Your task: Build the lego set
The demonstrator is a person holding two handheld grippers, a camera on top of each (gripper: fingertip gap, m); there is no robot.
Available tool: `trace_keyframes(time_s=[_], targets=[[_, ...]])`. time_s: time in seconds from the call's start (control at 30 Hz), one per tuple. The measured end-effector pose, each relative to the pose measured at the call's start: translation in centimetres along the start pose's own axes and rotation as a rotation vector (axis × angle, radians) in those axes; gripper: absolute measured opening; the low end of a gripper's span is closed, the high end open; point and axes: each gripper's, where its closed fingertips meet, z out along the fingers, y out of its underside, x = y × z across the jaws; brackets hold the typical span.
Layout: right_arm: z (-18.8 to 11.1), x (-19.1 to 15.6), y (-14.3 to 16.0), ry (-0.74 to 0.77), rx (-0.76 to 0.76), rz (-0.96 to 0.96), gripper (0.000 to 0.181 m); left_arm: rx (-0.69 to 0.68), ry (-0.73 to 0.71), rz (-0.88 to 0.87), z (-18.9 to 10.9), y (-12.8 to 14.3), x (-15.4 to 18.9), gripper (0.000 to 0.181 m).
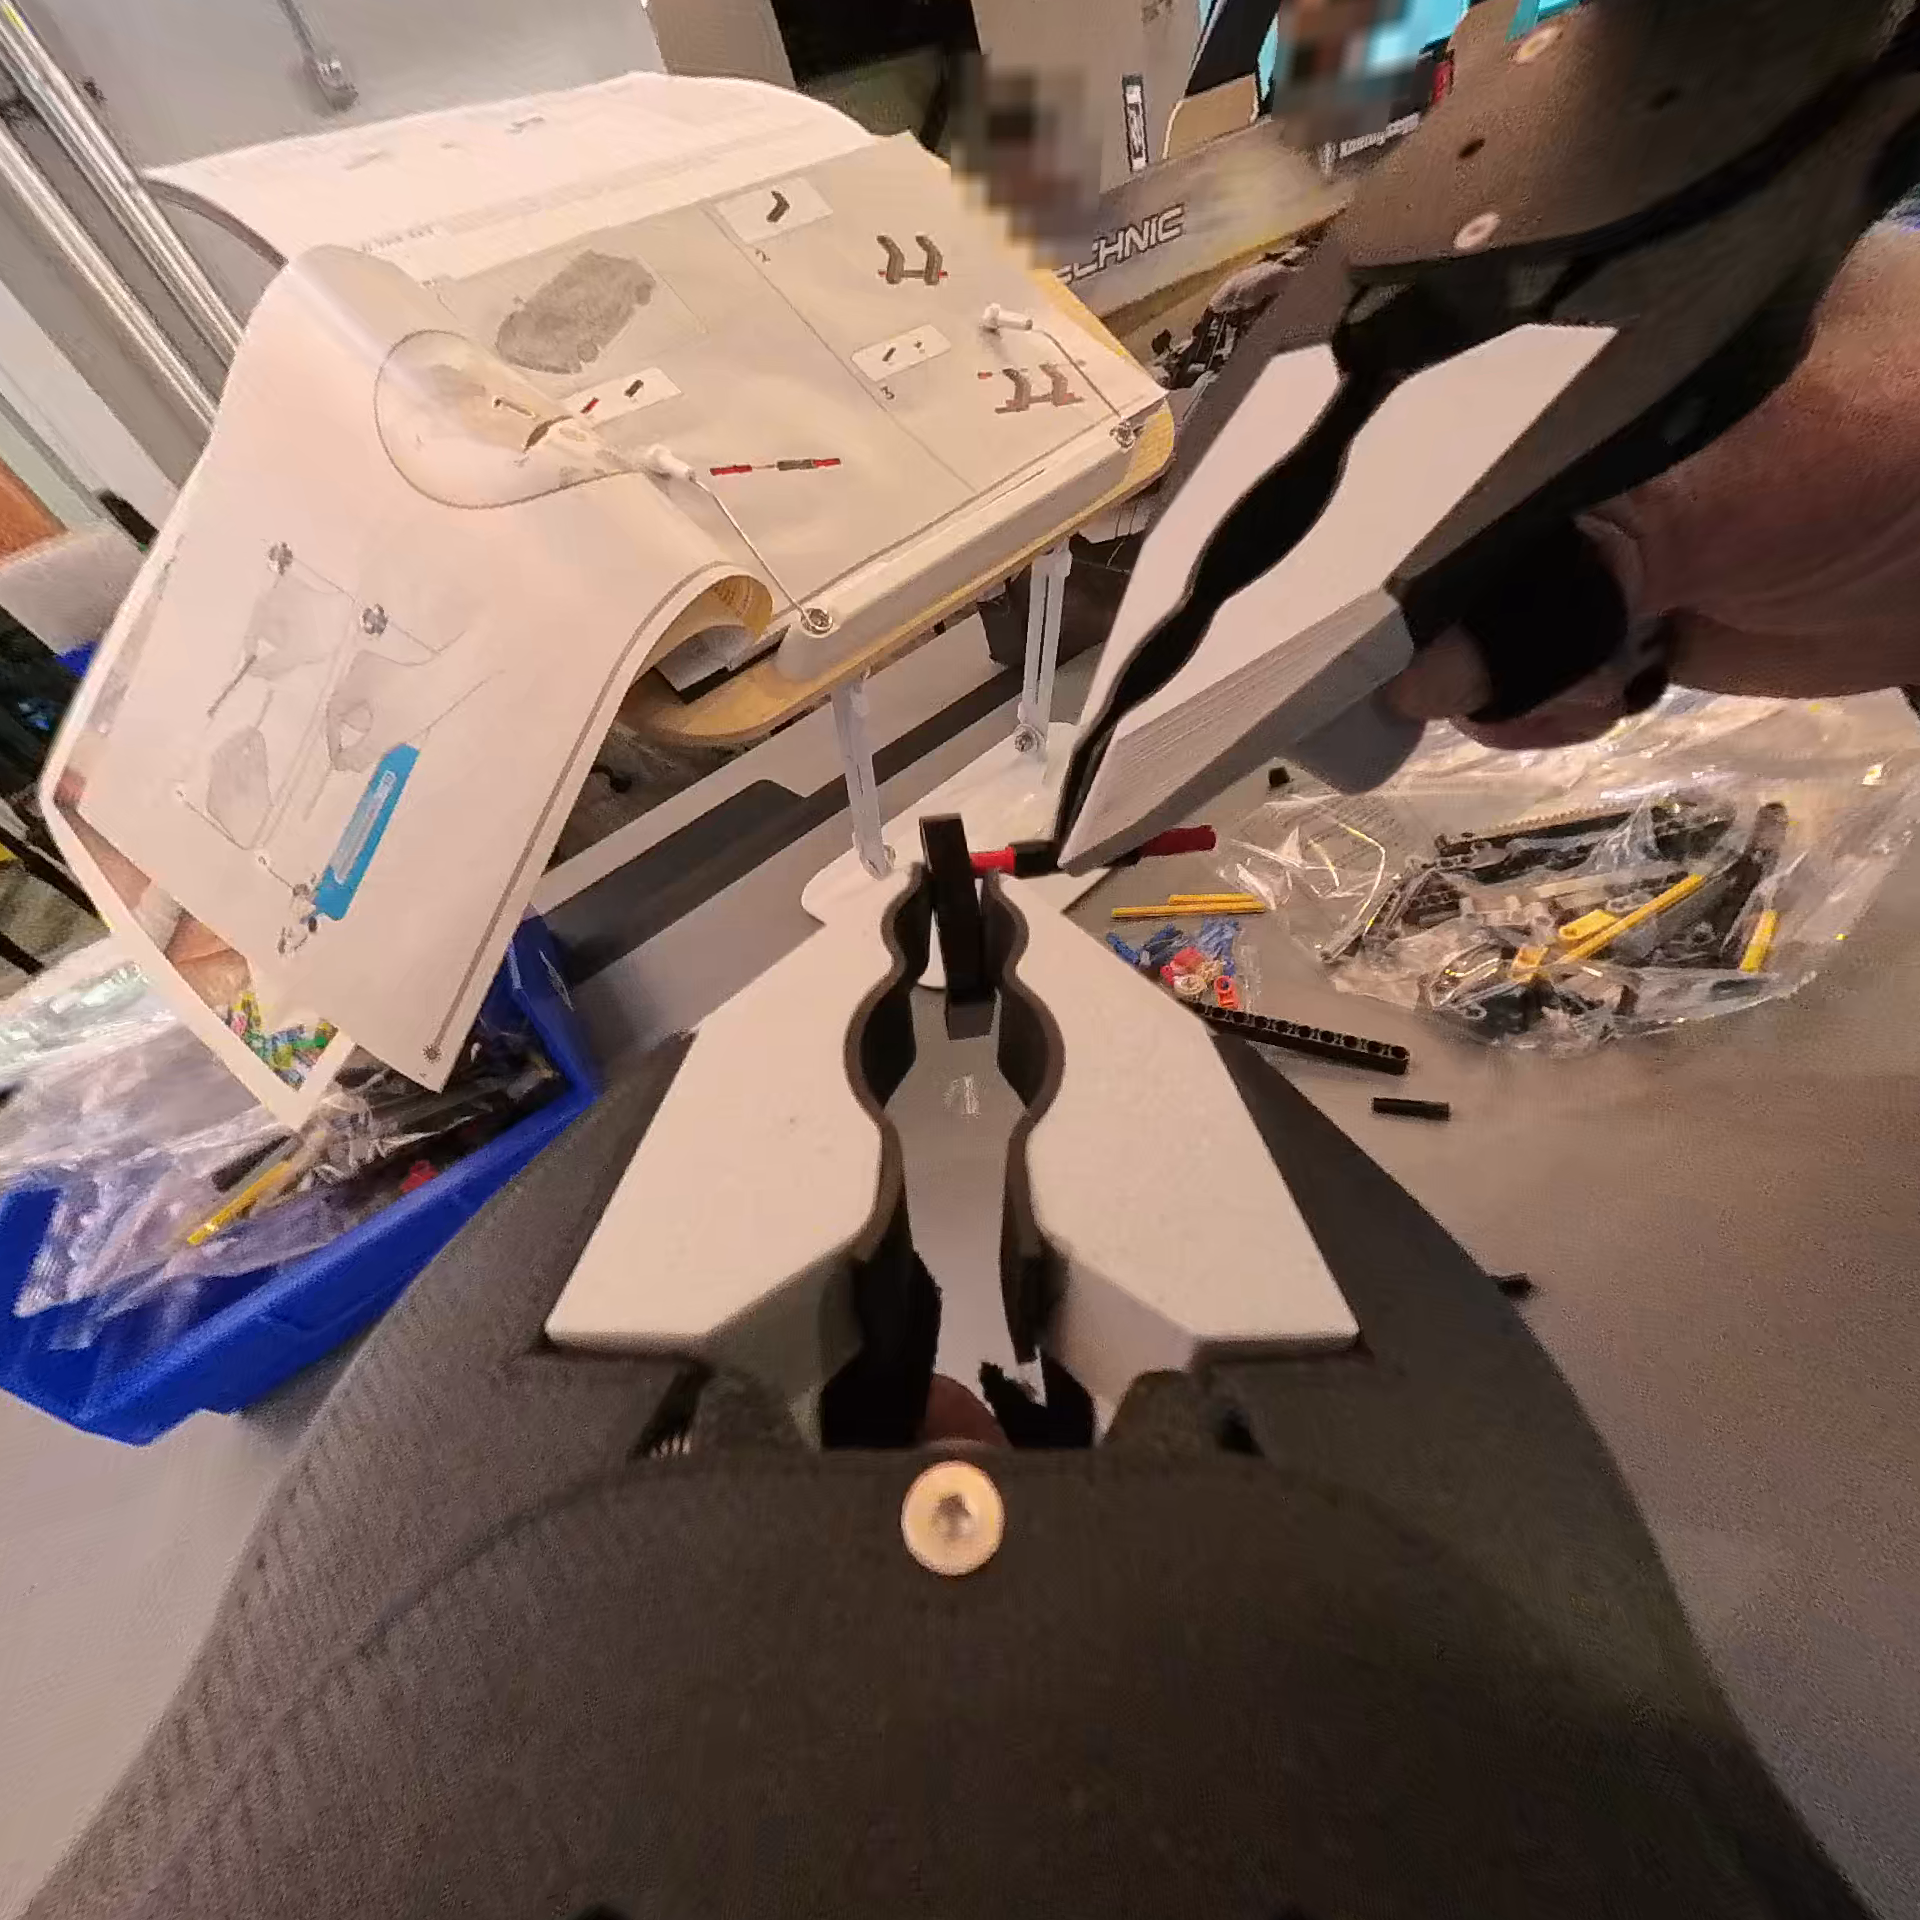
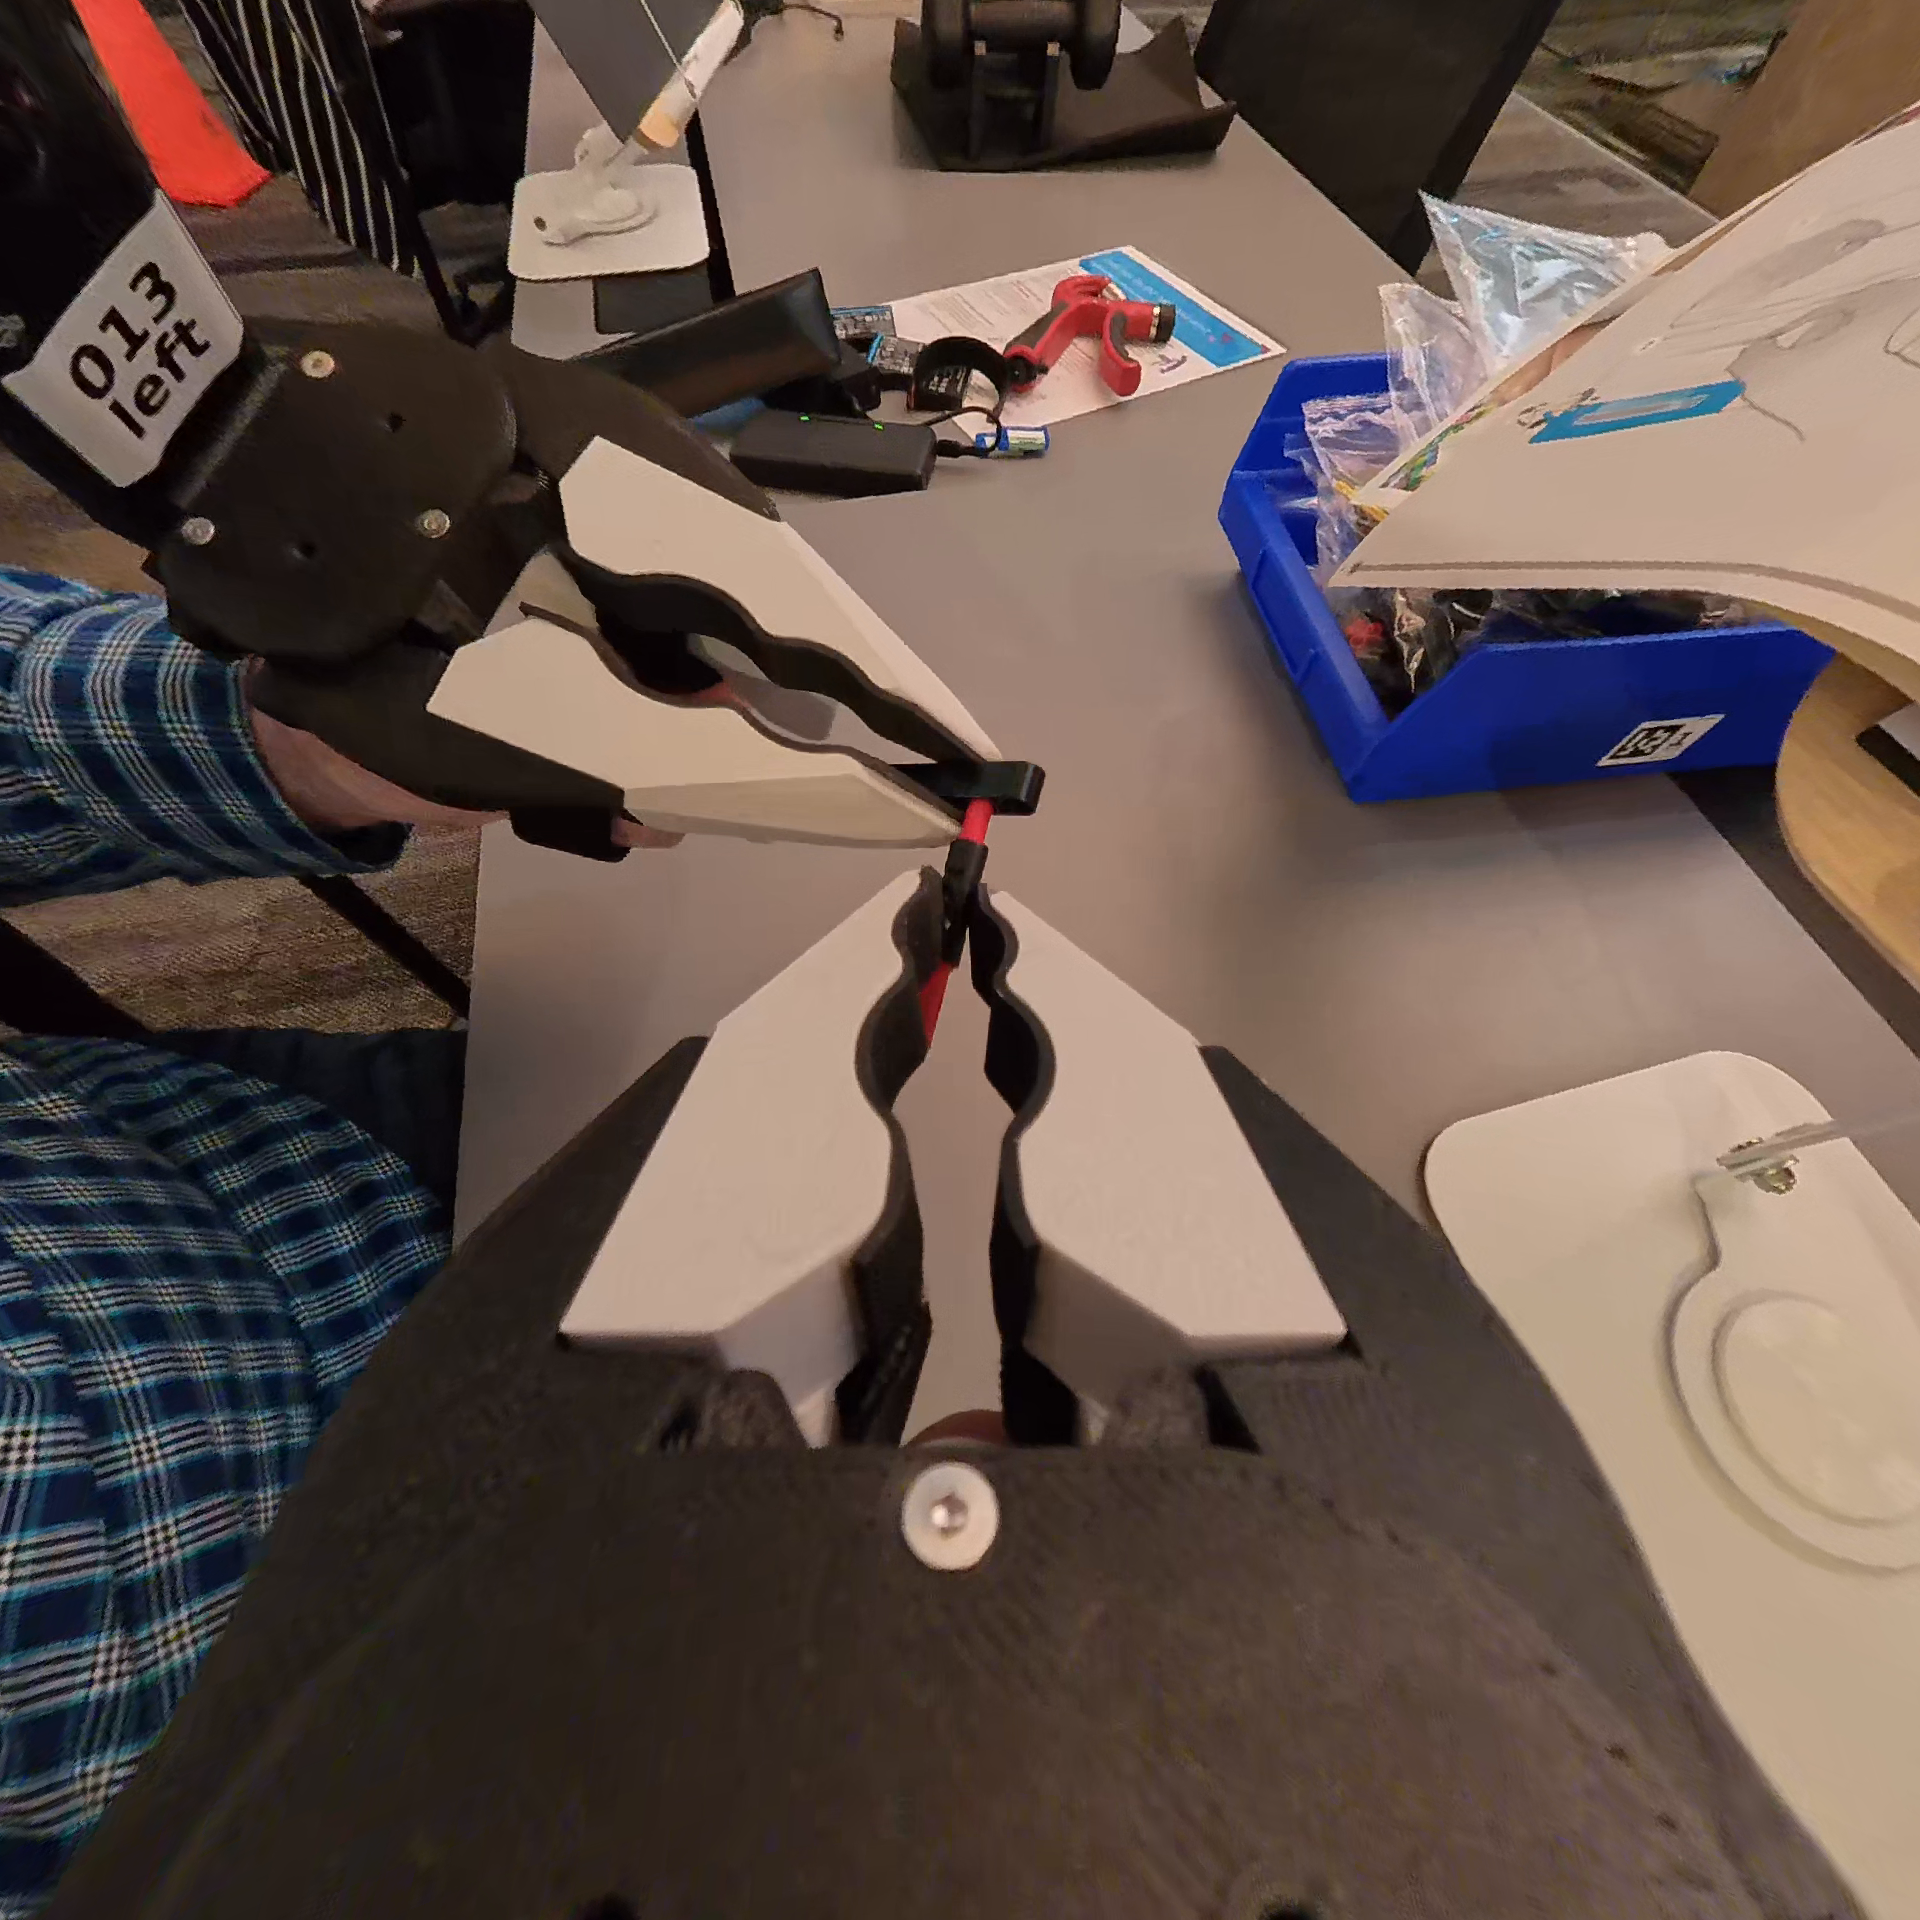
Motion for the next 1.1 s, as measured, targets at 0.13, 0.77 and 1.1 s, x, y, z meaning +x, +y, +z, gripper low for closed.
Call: trace_keyframes(time_s=[0.13, 0.77, 1.1], targets=[[0.0, 0.1, -0.3, -0.001, 0.009, 0.03, 0.004, -0.012, 0.023, -0.091, 0.3, 0.4, -0.1, 0.006], [-3.7, -4.4, 0.1, -0.48, 0.142, 0.014, 0.057, 0.121, 0.52, -0.37, -1.1, -1.7, 5.0, 0.006], [-4.1, -4.6, 0.0, -0.491, 0.171, 0.008, 0.056, 0.137, 0.518, -0.357, -1.2, -2.0, 5.2, 0.005]])
